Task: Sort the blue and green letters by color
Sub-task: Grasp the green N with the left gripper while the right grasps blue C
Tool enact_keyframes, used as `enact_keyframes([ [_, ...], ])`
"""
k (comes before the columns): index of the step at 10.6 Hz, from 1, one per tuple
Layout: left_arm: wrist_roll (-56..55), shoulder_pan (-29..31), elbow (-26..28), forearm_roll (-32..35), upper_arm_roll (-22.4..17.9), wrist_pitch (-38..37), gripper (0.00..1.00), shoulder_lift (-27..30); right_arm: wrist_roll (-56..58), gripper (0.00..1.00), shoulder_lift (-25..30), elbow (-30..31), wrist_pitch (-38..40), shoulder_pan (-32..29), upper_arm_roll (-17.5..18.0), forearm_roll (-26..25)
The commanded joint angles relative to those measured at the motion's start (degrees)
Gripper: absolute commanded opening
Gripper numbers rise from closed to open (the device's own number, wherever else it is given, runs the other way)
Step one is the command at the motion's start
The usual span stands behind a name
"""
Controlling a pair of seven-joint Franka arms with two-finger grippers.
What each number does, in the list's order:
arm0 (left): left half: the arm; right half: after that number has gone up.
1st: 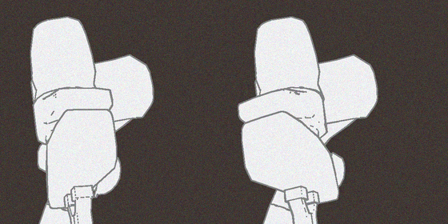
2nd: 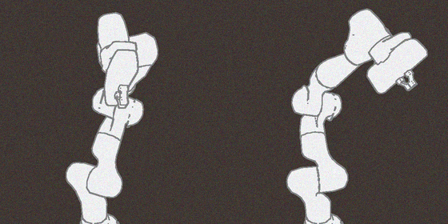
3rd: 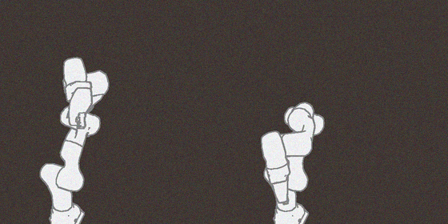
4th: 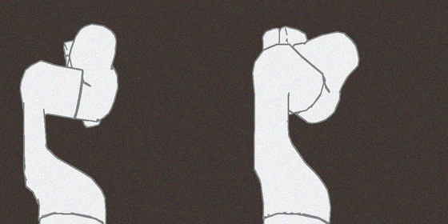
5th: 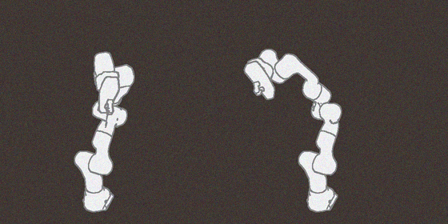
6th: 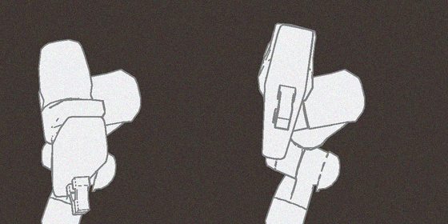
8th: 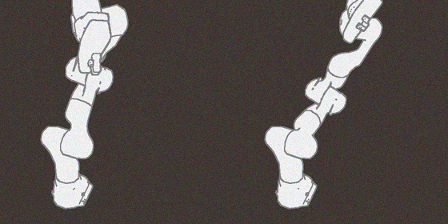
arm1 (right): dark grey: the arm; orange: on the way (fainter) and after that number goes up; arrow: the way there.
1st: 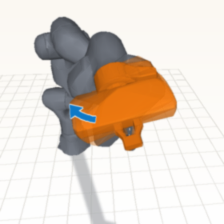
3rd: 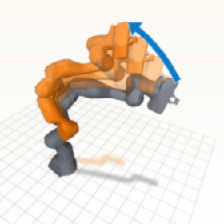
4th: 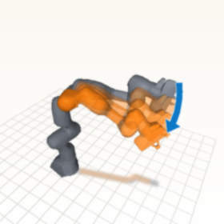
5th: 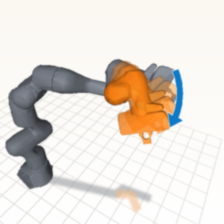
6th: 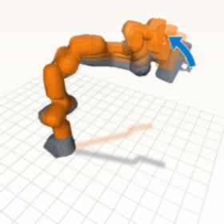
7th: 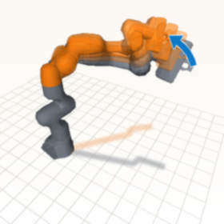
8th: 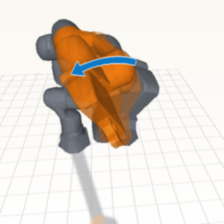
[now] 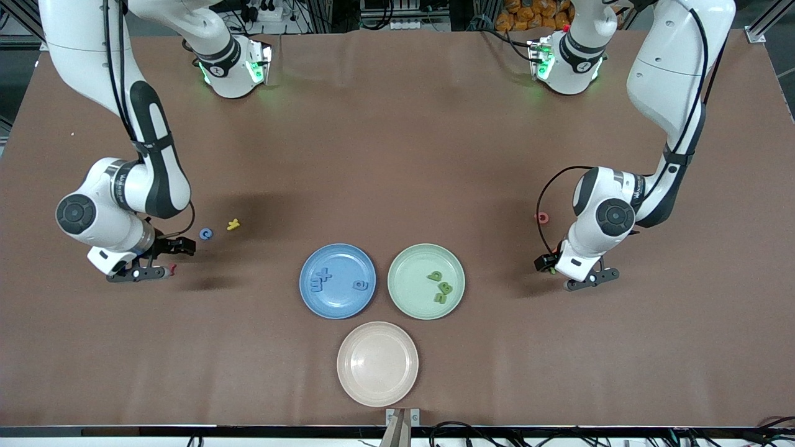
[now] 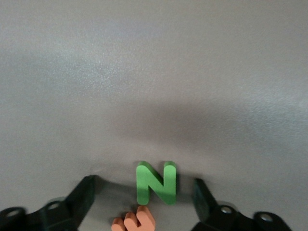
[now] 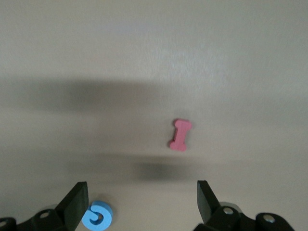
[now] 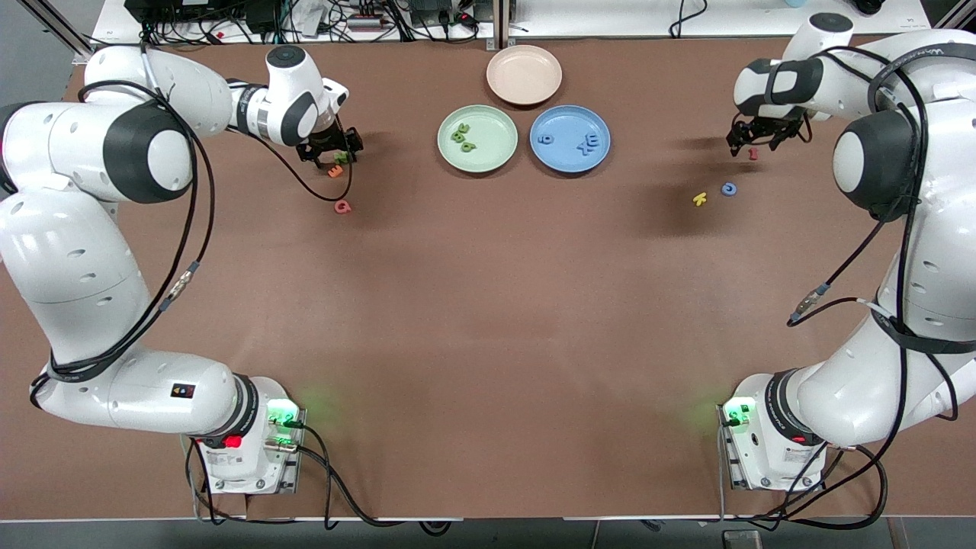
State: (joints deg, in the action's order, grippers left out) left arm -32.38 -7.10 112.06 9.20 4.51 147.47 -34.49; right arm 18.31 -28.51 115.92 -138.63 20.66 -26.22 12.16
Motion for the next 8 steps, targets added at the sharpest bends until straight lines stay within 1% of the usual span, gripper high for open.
enact_keyframes([
  [1, 0.0, 0.8, -1.3, -1.5, 0.3, -0.6, 0.0, -0.2, 0.1, 1.0, 4.5, 8.0, -5.4, 0.3, 0.6, -0.2],
  [2, -0.3, 0.7, -2.3, -2.0, 0.3, -0.7, 0.0, -0.3, -0.1, 1.0, 4.6, 9.1, -6.5, 0.6, 0.6, -0.1],
  [4, -0.4, 0.4, -2.4, -2.3, 0.3, -0.7, 0.0, -0.3, -0.7, 1.0, 5.3, 10.8, -7.2, 1.3, 0.9, 0.1],
  [6, -0.4, 0.2, -2.9, -3.1, 0.3, -0.7, 0.0, -0.1, -1.0, 1.0, 5.7, 12.1, -7.3, 3.3, 1.0, 3.0],
  [8, -0.5, 0.1, -5.1, -4.8, 0.4, -2.7, 0.0, -0.1, -1.0, 1.0, 5.7, 13.7, -9.5, 5.0, 1.0, 4.1],
])
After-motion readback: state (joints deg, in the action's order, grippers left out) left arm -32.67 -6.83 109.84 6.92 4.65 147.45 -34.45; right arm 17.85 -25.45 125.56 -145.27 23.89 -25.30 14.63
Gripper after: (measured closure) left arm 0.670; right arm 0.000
